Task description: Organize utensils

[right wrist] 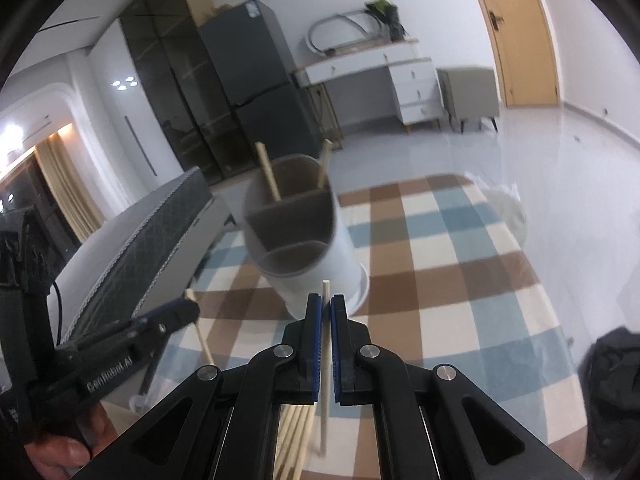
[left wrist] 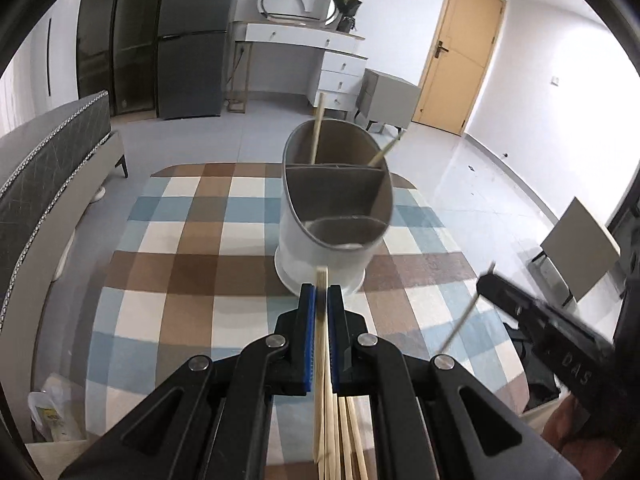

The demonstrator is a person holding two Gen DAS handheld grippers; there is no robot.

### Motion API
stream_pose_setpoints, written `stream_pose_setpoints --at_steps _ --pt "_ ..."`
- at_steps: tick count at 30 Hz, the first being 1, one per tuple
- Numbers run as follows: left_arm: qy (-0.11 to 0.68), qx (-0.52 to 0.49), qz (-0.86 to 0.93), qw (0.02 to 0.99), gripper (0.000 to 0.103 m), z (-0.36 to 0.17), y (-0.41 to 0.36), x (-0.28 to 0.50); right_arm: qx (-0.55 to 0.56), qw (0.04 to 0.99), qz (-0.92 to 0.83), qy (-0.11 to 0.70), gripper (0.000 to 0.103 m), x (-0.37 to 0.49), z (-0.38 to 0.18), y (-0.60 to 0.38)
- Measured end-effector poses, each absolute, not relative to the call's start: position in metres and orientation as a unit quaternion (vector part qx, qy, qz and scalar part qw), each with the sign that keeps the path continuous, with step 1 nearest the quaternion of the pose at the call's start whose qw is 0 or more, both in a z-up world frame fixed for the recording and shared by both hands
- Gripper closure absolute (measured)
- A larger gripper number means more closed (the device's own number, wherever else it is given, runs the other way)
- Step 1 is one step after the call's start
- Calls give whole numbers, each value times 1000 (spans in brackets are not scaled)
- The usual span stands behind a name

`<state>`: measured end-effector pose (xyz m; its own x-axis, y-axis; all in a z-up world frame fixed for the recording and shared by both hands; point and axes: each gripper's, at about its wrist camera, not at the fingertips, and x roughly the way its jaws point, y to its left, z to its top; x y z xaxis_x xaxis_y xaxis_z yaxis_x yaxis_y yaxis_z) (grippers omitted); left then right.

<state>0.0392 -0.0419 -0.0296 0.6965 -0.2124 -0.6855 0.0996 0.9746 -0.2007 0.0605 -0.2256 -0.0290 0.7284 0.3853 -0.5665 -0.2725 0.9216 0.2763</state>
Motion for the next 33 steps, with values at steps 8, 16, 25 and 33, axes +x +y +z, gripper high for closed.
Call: stream_pose_setpoints --at_steps 8,16,25,33 --pt "387 -70 -83 915 103 -28 -38 25 67 937 179 293 99 31 -16 -218" --pt "413 -95 -72 903 103 -36 -21 29 81 933 177 304 99 28 -20 -224" --pt "422 -138 -57 894 103 -41 5 42 111 926 181 312 99 39 -23 -233" --pt "525 -141 7 839 44 -91 25 85 128 923 193 308 99 44 -21 -235"
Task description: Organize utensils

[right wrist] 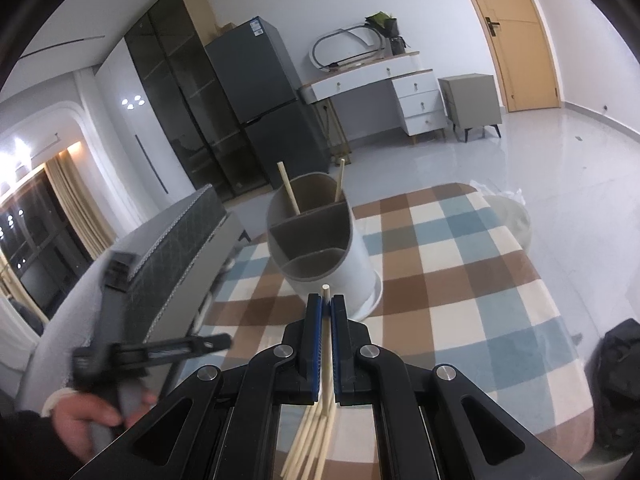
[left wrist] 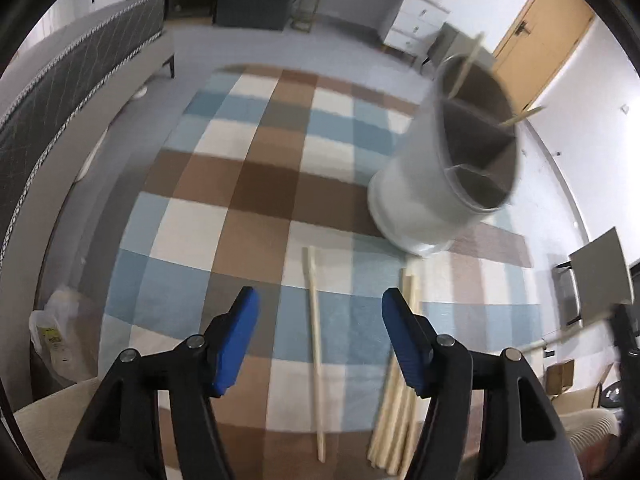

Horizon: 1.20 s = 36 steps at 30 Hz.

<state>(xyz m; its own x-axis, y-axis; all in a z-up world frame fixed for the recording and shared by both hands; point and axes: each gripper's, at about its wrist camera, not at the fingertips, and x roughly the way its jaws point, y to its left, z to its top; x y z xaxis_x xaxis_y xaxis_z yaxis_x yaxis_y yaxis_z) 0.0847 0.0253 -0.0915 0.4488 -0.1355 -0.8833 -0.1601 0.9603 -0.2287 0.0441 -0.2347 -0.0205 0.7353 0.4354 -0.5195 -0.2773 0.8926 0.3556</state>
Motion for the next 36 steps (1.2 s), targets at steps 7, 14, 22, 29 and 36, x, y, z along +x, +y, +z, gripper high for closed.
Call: stream_pose_setpoints --at_steps 7,14,22,29,36 --pt "586 -70 33 807 44 -139 13 119 150 918 193 311 99 52 -20 -245" --pt "577 -38 47 814 44 -150 5 131 162 915 194 315 99 61 -22 -252" --pt "557 -10 3 830 102 -144 -17 124 167 911 200 318 99 66 -22 -252" --pt "534 -66 0 843 102 -126 -9 111 164 915 196 313 99 61 -20 -253" --pt "430 -101 -24 897 102 -54 -10 67 152 920 198 301 99 45 -11 -249"
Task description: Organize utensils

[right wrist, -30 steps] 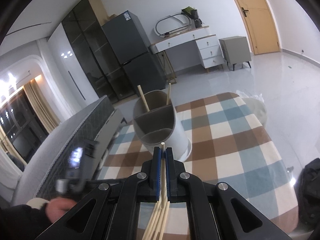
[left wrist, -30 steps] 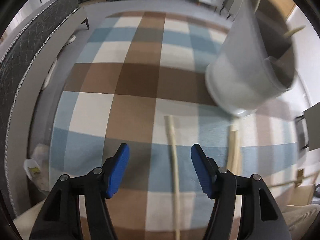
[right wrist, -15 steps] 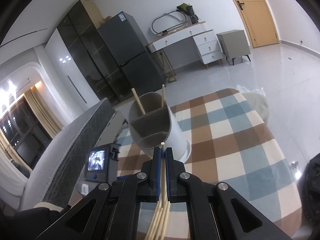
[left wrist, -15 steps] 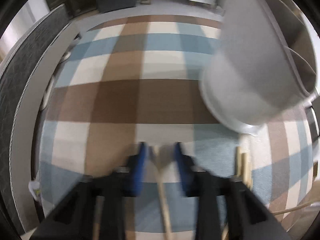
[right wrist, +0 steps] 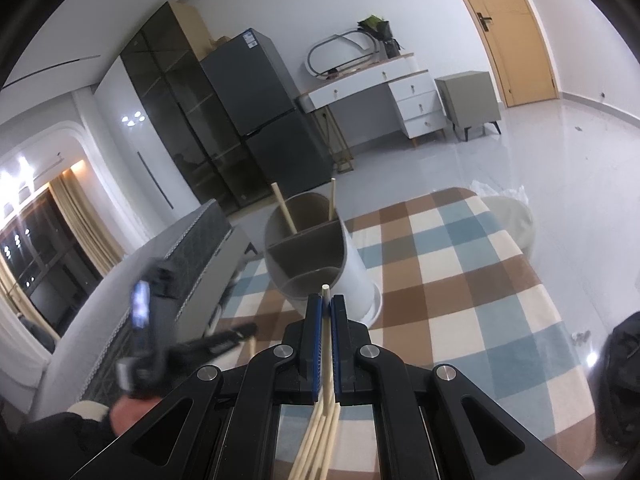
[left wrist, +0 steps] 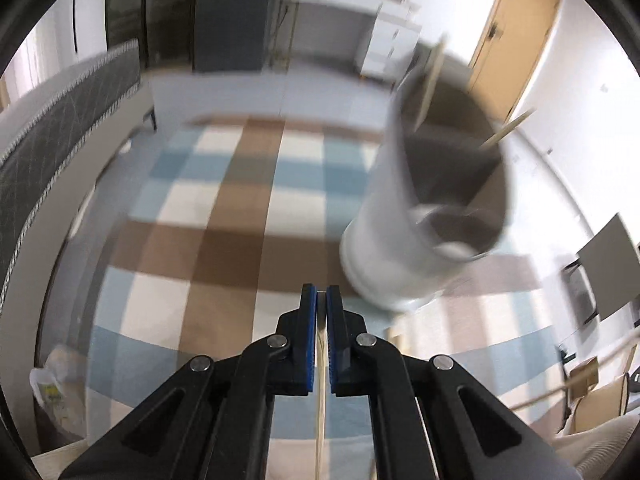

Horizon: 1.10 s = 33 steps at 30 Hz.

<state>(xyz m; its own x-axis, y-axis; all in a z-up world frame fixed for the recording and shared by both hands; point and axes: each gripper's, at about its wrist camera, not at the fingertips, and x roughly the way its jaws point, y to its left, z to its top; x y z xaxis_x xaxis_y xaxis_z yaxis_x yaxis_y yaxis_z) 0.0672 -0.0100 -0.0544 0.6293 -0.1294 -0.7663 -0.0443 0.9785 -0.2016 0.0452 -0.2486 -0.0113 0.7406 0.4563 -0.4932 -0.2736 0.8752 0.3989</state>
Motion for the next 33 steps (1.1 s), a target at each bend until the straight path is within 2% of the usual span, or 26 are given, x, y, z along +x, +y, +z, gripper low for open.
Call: stream_pose_setpoints --at_steps 4,8,24,33 --pt "378 -97 -38 920 102 -25 -20 40 135 923 200 300 99 36 -10 -242" --pt "358 -79 -49 929 102 -10 -28 23 116 925 200 301 99 30 -11 -235" --pt "335 -57 -75 938 102 14 -29 12 97 931 196 293 99 14 1 -227" --pt "309 -79 -90 944 102 61 -24 34 100 937 201 267 99 30 37 -228"
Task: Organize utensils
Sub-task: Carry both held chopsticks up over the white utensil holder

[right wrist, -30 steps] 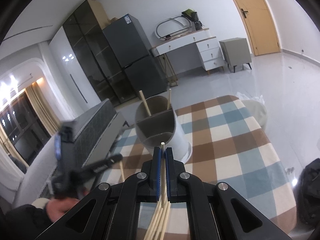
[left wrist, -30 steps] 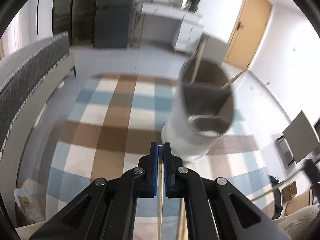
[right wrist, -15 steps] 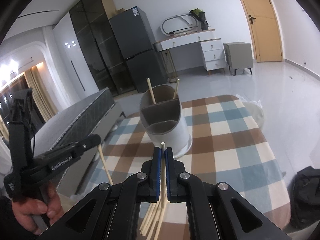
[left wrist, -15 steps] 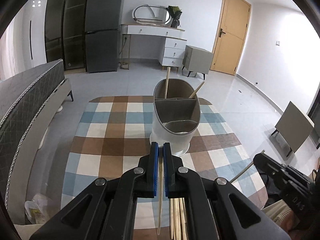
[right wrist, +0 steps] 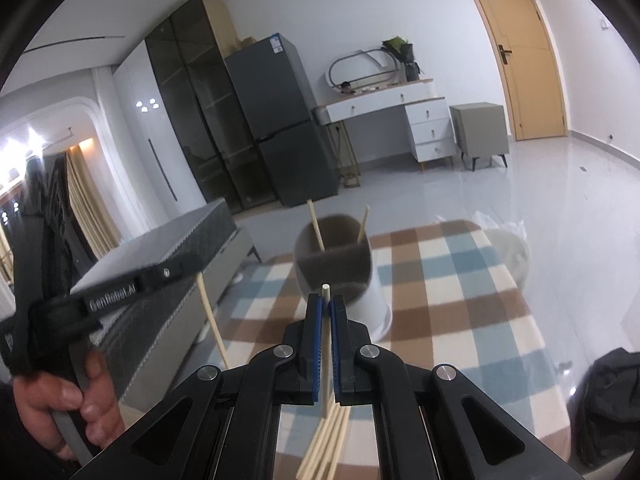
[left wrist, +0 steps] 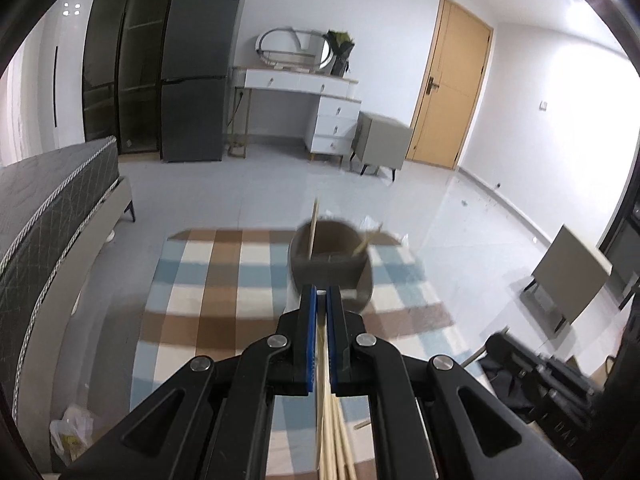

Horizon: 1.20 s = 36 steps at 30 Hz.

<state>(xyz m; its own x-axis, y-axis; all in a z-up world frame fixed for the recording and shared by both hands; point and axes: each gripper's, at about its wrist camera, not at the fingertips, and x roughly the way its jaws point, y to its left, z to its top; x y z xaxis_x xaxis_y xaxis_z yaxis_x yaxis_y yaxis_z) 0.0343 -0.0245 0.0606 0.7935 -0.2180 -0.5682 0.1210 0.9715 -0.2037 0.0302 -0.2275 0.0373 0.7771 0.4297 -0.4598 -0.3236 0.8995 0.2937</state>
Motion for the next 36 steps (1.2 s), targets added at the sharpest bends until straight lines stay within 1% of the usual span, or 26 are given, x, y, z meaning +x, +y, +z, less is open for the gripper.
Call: stream_pose_setpoints --at_steps 9,16,20,23,32,36 --pt "264 -94 -102 954 102 121 -25 87 93 946 207 232 99 79 91 -227" --pt "230 -101 -103 963 102 145 -24 135 84 951 212 210 99 126 121 -221" --pt "217 -99 -103 966 102 142 -26 162 89 951 210 207 99 156 126 -218" --pt "214 -94 -105 967 102 129 -27 173 93 951 210 206 99 176 124 -218" --pt "235 -96 -123 959 102 83 -25 196 103 944 212 231 99 218 95 -218" --pt "241 -97 -124 958 102 76 -23 202 102 940 212 246 99 224 81 -216"
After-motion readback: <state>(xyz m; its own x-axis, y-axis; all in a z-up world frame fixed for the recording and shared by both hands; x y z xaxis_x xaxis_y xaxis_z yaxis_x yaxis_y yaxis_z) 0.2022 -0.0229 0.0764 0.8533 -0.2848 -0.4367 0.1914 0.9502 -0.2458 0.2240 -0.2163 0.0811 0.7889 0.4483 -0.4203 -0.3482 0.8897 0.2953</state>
